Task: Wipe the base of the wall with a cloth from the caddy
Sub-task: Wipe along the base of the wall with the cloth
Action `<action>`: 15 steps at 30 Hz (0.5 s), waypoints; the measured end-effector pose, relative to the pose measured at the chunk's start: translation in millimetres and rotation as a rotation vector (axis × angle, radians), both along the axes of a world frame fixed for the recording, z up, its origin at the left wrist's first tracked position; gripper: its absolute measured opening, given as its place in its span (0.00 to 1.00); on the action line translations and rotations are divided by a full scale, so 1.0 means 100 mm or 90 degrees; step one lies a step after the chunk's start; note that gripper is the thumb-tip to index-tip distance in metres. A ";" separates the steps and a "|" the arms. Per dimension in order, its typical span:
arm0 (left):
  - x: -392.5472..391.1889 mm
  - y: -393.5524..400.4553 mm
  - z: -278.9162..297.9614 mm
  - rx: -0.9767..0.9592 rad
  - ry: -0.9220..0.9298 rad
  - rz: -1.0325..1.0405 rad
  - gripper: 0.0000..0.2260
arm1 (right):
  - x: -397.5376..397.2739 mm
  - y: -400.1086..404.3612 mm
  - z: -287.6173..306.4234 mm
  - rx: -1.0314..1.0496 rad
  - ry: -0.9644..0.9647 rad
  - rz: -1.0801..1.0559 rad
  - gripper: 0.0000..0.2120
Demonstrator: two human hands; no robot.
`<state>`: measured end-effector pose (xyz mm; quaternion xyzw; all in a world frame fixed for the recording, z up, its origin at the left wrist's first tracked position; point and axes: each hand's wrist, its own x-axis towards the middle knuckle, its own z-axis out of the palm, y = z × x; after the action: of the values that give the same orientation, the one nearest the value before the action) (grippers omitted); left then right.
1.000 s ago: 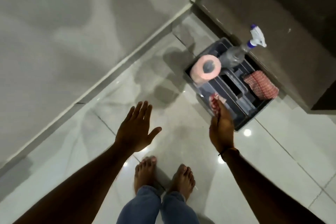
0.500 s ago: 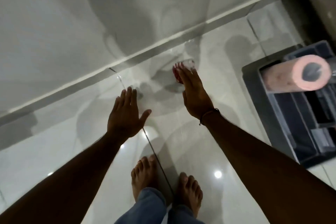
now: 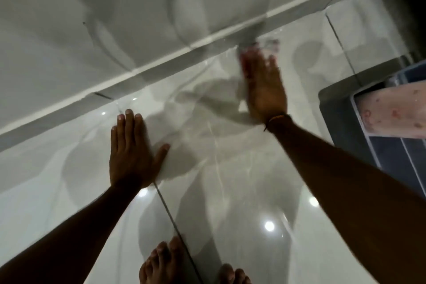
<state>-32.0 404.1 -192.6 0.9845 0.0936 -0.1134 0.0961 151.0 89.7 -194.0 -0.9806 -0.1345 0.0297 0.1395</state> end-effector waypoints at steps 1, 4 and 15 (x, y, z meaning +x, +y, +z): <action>0.00 0.00 0.00 0.001 0.002 0.001 0.46 | 0.19 -0.20 -0.01 0.013 0.002 -0.059 0.30; 0.02 0.02 -0.04 0.003 0.002 0.002 0.46 | 0.77 -0.62 0.19 0.069 0.037 -0.208 0.31; 0.02 0.02 -0.08 0.007 0.002 0.003 0.47 | 0.66 -0.15 0.32 0.147 0.165 -0.207 0.25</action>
<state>-30.2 405.8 -200.7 0.9846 0.0966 -0.1145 0.0907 216.8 74.9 -161.6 -0.9549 0.0419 0.1168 0.2698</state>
